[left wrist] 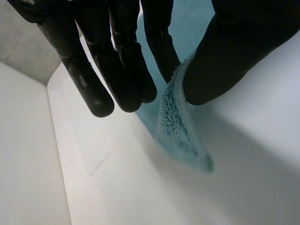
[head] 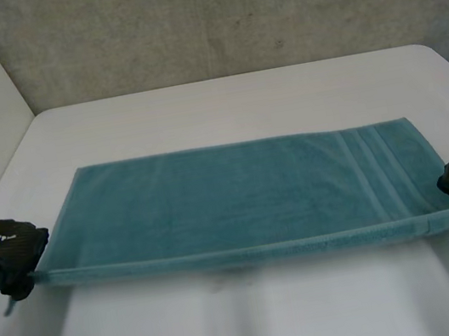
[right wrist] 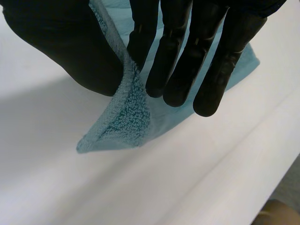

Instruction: Fold the laundry

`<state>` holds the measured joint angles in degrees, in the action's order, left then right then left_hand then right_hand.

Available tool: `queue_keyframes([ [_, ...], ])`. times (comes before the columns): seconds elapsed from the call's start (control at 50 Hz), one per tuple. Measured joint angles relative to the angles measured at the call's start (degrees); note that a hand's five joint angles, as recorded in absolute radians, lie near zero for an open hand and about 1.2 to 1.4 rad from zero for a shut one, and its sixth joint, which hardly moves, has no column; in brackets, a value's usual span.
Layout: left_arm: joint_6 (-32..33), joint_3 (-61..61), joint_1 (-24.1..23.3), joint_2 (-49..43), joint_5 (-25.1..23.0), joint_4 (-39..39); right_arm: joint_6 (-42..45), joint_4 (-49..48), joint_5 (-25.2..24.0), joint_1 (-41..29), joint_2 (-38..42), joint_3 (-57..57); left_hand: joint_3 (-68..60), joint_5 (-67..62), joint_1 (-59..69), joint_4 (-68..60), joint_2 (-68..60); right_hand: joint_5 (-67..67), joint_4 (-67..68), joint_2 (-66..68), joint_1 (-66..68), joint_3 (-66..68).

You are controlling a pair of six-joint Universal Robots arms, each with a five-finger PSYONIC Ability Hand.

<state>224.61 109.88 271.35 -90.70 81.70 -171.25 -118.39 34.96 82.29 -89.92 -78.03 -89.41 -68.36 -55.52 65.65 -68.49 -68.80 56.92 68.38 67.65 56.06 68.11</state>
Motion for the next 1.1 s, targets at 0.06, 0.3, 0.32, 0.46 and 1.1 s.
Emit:
queue_keyframes([
  [0.06, 1.5, -1.0, 0.7, 0.7, -3.1, 0.4, 1.1, -2.1, -0.7, 0.7, 0.3, 0.1, 0.0, 0.0, 0.0, 0.0, 0.0, 0.0, 0.0, 0.0, 0.0, 0.0],
  [0.3, -1.4, -19.1, -6.3, -20.2, -3.3, -16.5, -8.5, -19.1, 0.0, -3.9, 18.8, 14.5, 0.0, 0.0, 0.0, 0.0, 0.0, 0.0, 0.0, 0.0, 0.0, 0.0],
  [0.32, -1.8, -21.1, -6.9, -22.2, -2.7, -17.4, -9.1, -20.0, 0.3, -4.3, 20.2, 15.7, 0.0, 0.0, 0.0, 0.0, 0.0, 0.0, 0.0, 0.0, 0.0, 0.0],
  [0.46, -3.6, -37.1, -10.5, -37.4, 2.0, -21.4, -11.2, -30.1, 3.8, -7.5, 30.1, 24.9, 0.0, 0.0, 0.0, 0.0, 0.0, 0.0, 0.0, 0.0, 0.0, 0.0],
  [1.1, -3.2, -31.9, -15.6, -36.8, 3.1, -37.2, -23.4, -45.0, 6.4, -10.8, 25.1, 24.3, 56.1, 52.9, -54.2, 56.7, 57.1, -53.4, -55.2, -55.1, -44.5, -56.0],
])
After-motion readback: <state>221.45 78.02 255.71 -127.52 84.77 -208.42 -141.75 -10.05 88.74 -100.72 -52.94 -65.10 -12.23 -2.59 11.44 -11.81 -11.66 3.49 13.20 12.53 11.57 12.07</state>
